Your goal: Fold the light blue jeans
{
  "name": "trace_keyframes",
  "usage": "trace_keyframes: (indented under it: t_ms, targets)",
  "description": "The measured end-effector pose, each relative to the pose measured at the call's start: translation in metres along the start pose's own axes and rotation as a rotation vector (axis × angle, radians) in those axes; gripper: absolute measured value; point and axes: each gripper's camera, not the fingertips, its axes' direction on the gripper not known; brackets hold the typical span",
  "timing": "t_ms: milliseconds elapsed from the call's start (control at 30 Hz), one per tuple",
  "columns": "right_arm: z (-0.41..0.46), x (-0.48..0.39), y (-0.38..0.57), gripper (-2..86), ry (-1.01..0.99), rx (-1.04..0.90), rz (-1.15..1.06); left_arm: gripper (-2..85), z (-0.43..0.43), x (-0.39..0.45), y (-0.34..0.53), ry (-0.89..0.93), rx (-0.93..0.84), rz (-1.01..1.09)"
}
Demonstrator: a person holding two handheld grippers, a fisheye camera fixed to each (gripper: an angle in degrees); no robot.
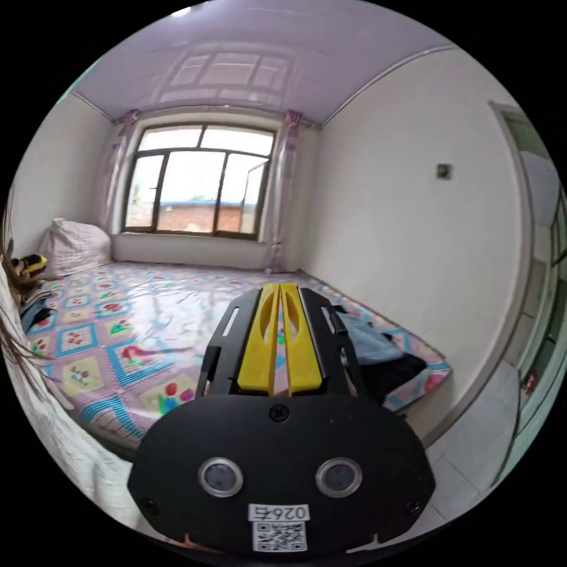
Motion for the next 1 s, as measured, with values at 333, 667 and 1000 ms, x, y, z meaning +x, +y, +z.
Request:
trace_keyframes:
  t_ms: [333,667,1000]
  targets:
    - [-0.056,0.034,-0.047,-1.0,0.098,-0.022,-0.036,-0.9,0.043,0.104,0.041,0.438,0.237,0.402]
    - [-0.011,0.106,-0.078,-1.3,0.028,-0.145,0.251,-0.7,0.179,0.069,0.104,0.752,0.024,0.489]
    - [0.041,0.295,-0.072,-0.8,0.12,-0.236,0.414,12.2,0.543,0.196,0.262,1.039,-0.529,0.246]
